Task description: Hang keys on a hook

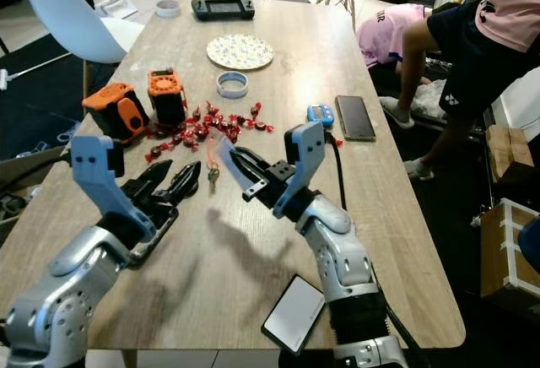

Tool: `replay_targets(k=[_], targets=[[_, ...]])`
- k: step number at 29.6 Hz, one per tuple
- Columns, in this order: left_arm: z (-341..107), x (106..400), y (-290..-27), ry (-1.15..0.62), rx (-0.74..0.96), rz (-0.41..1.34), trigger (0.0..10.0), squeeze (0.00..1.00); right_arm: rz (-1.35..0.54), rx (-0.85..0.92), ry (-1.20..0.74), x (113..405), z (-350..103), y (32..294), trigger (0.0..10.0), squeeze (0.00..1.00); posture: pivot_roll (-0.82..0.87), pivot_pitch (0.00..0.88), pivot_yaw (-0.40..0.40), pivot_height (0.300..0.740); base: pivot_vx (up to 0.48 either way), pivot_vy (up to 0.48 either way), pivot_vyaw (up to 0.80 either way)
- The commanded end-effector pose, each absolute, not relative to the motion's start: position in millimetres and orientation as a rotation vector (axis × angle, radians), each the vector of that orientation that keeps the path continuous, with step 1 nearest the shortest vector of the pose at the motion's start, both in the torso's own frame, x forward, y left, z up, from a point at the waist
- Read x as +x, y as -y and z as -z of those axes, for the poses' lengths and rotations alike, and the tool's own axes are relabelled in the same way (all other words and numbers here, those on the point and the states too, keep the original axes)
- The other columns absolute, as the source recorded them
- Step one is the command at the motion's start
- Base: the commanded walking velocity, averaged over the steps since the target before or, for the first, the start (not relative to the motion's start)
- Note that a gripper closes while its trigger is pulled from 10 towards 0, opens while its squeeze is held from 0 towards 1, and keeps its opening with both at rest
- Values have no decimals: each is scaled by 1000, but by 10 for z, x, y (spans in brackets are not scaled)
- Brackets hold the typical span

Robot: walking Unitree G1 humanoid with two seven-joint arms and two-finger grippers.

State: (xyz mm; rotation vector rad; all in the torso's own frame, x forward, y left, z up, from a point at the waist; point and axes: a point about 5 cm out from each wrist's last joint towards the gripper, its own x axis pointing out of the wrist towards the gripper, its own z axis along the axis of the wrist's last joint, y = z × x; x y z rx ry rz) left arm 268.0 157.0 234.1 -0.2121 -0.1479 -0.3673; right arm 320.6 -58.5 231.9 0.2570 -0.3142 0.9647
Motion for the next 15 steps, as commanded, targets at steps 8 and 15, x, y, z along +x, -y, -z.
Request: replay_targets(k=[8,15], targets=[[-2216,2750,-1791,155,-88,39,10000,0,-747,130,423,3241,-2388,714,10000,0,164,175,-77,740,0,0,0],[-2191,2727,-1862,187,30,-128,10000,0,-474,156,402,3334,-2358,960,10000,0,161,176,-70,740,0,0,0]])
